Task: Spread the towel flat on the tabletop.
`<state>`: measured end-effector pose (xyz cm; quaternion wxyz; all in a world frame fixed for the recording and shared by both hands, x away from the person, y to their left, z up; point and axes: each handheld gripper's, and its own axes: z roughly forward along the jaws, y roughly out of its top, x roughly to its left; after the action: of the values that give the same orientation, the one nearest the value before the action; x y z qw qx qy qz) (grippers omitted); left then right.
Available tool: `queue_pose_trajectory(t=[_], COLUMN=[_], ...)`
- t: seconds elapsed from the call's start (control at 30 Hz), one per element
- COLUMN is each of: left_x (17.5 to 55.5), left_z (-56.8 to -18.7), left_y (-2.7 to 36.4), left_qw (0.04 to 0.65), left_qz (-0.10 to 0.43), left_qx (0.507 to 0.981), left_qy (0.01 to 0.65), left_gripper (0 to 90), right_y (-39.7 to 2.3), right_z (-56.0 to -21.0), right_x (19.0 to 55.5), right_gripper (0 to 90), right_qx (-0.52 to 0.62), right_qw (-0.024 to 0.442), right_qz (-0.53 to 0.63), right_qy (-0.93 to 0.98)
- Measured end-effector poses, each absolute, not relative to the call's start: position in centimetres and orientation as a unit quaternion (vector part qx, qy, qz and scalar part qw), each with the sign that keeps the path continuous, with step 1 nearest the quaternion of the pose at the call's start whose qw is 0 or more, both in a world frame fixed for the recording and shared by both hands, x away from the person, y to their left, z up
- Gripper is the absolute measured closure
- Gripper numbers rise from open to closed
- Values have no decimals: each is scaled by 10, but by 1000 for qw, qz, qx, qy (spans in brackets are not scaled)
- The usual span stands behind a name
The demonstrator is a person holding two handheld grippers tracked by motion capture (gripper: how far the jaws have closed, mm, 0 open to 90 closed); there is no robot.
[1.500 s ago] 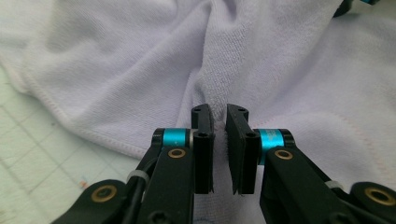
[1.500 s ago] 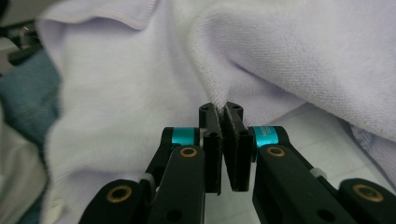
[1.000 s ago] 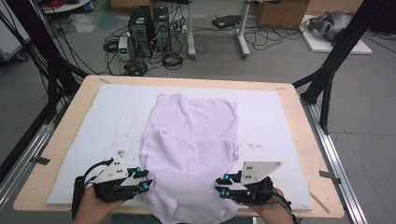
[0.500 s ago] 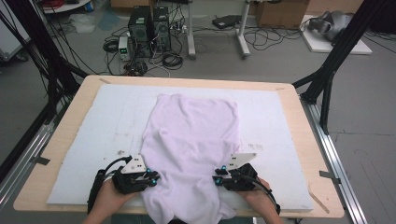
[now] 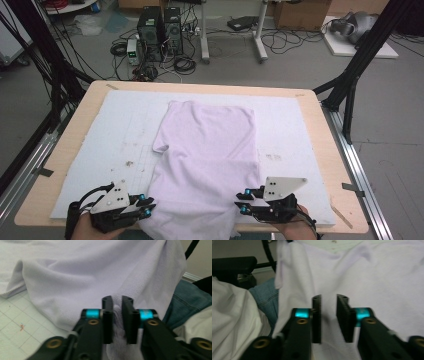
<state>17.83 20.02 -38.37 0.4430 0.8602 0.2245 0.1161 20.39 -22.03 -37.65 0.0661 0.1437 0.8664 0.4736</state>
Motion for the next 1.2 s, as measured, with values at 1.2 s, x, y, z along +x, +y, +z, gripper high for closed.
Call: queue_pose_trajectory(t=[1.2], left_x=[204], left_z=[-413], left_y=[220], left_qw=[430], left_qz=[126], left_qx=[858], left_qy=[249], left_gripper=[656], right_y=[-218], right_z=[-406], right_x=[222], right_gripper=[670], right_qx=[149], right_qw=[43], right_qz=[421], right_qy=[894])
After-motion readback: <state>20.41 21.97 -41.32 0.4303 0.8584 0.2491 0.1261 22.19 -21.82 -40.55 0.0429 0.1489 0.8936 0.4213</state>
